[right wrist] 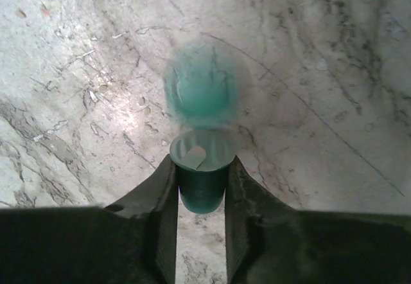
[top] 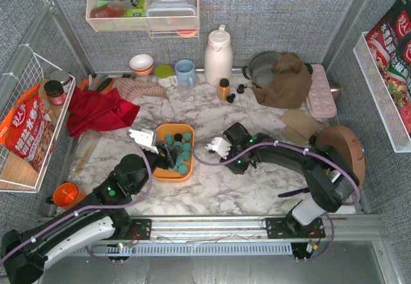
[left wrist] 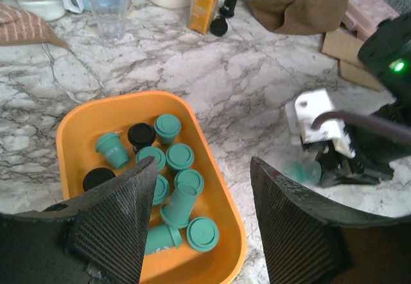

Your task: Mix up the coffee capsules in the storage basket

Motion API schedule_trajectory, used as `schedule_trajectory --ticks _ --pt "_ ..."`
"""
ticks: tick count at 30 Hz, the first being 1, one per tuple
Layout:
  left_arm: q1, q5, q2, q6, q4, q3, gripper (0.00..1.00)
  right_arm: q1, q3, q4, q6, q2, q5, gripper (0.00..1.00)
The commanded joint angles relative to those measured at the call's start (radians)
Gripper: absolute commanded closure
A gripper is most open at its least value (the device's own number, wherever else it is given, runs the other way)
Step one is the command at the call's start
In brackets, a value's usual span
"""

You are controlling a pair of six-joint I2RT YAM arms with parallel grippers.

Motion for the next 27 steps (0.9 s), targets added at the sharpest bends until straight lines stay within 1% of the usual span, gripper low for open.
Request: schedule_trajectory --ticks 1,5,7,10,13,15,18,23,25,27 --pt "0.0 0.058 -0.001 -0.003 0.05 -0.033 0.31 0.002 0.02 0.026 0.025 -0.046 0.022 0.83" --pt "0.0 0.139 0.019 0.009 0.123 -0.059 0.29 0.005 0.059 0.026 0.098 -0.141 -0.002 0.84" --pt "-0.001 0.165 0.035 0.028 0.142 -0.062 0.28 0.012 0.078 0.066 0.152 -0.206 -0.04 0.84" --pt "0.0 0.075 0.042 0.011 0.108 -0.044 0.26 0.022 0.103 0.148 0.212 -0.266 -0.092 0.82" --pt "0.0 0.027 0.032 0.004 0.077 -0.028 0.26 0.027 0.167 0.175 0.274 -0.272 -0.084 0.75" --pt "0.001 -0.014 0.017 -0.02 0.047 -0.014 0.26 0.034 0.2 0.199 0.315 -0.251 -0.1 0.75" --pt "0.001 -0.12 -0.029 -0.055 0.008 -0.016 0.26 0.07 0.245 0.25 0.353 -0.186 -0.125 0.74" --pt "0.001 -0.276 -0.132 -0.114 -0.077 -0.034 0.26 0.148 0.343 0.361 0.421 -0.013 -0.156 0.74" --pt "0.0 -0.303 -0.175 -0.13 -0.113 -0.041 0.26 0.175 0.387 0.376 0.44 0.077 -0.144 0.71" --pt "0.0 -0.312 -0.222 -0.139 -0.139 -0.047 0.26 0.189 0.413 0.401 0.471 0.138 -0.129 0.63"
